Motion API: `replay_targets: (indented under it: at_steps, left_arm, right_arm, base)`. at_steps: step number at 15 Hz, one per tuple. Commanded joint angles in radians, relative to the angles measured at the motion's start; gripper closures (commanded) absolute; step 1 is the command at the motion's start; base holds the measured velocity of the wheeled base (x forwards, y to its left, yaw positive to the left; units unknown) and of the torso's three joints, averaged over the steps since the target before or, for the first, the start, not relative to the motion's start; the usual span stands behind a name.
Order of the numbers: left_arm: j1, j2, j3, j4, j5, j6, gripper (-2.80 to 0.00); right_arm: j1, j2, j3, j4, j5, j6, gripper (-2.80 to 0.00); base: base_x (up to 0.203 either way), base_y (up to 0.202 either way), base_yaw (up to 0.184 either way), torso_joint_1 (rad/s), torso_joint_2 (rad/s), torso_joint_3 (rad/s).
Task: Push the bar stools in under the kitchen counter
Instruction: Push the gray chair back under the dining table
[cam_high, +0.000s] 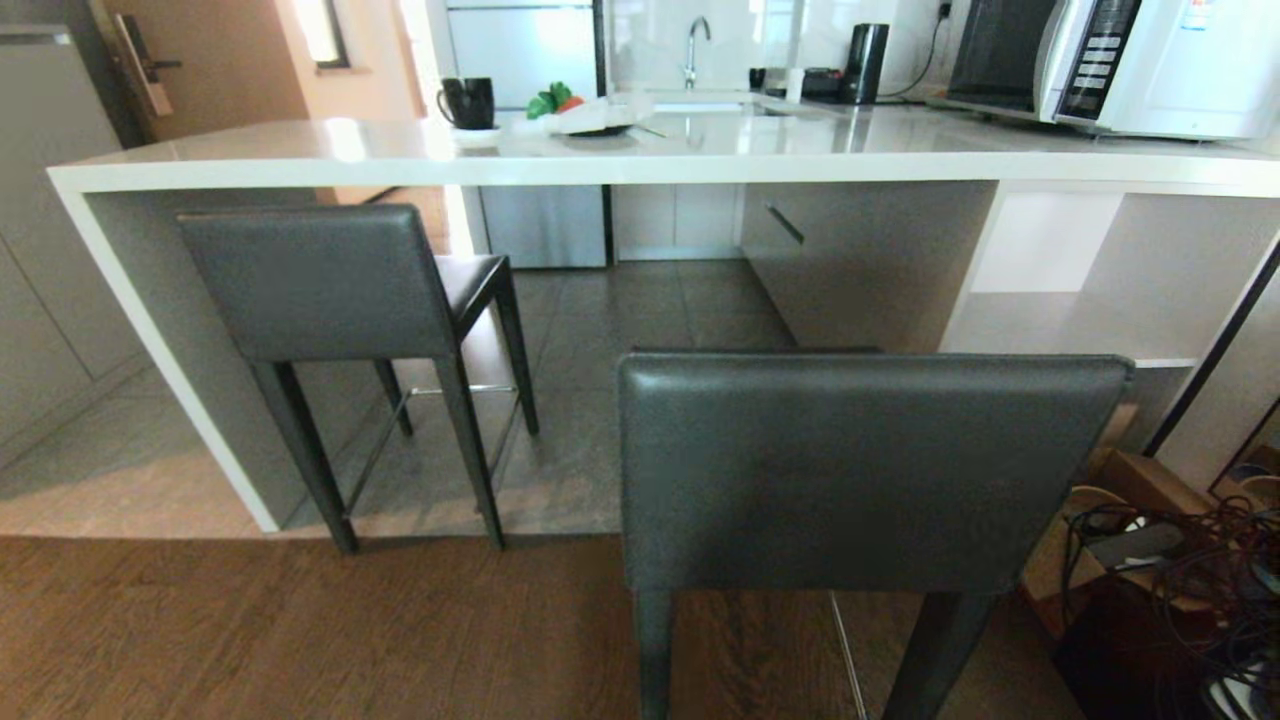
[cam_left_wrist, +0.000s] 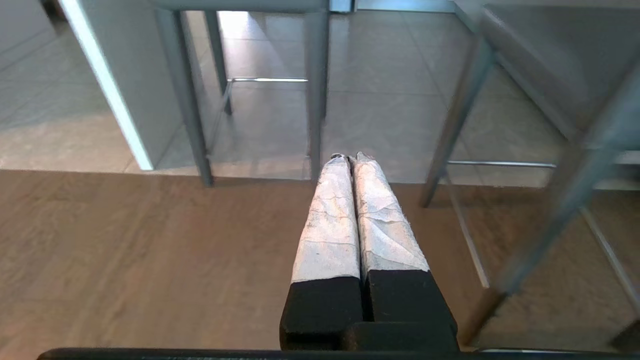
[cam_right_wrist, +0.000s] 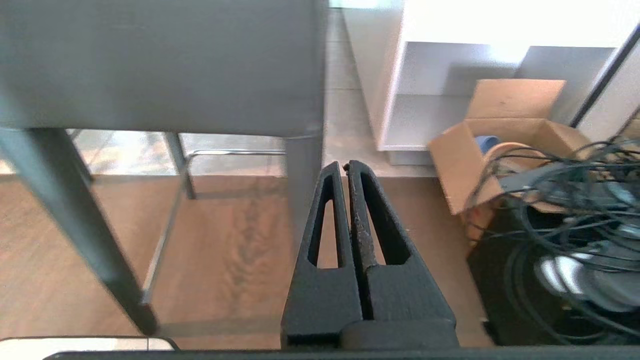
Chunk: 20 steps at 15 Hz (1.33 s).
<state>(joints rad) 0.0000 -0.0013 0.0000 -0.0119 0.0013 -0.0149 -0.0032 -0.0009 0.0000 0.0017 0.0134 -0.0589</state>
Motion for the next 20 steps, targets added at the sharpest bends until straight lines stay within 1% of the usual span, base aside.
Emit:
replay_targets:
  at_steps: [1,12,16,17,18,20]
  left_arm:
    - [0.0,0.0,0.002,0.0,0.0,0.0,0.0]
    - [-0.002,0.001,0.002,0.0,0.002,-0.009,0.0]
    - [-0.002,0.001,0.002,0.0,0.0,-0.005,0.0]
    - [-0.001,0.0,-0.004,0.0,0.0,0.0,0.0]
    - [0.0,0.002,-0.033,0.003,-0.005,0.005,0.0]
    - [-0.001,0.084,-0.11,0.015,-0.009,0.004,0.0]
  right_arm:
    - [0.0,0.002,0.0,0.0,0.0,-0.001,0.0]
    - [0.0,0.001,0.0,0.0,0.0,0.001,0.0]
    - [0.0,0.001,-0.007,0.0,-0.003,0.007,0.0]
    - [0.0,0.01,-0.041,0.003,-0.004,0.008,0.0]
    - [0.0,0.044,-0.07,0.004,-0.003,0.014,0.0]
    - [0.0,0.206,-0.14,-0.017,0.001,0.074,0.0]
  base:
    - [0.0,-0.193,0.002,0.0,0.0,0.0]
    - [0.0,-0.189,0.001,0.002,0.0,0.003]
    - [0.0,-0.026,0.0,0.0,0.0,0.002]
    - [0.0,0.0,0.0,0.0,0.0,0.0]
    - [0.0,0.0,0.0,0.0,0.0,0.0]
    - [0.0,0.0,0.0,0.0,0.0,0.0]
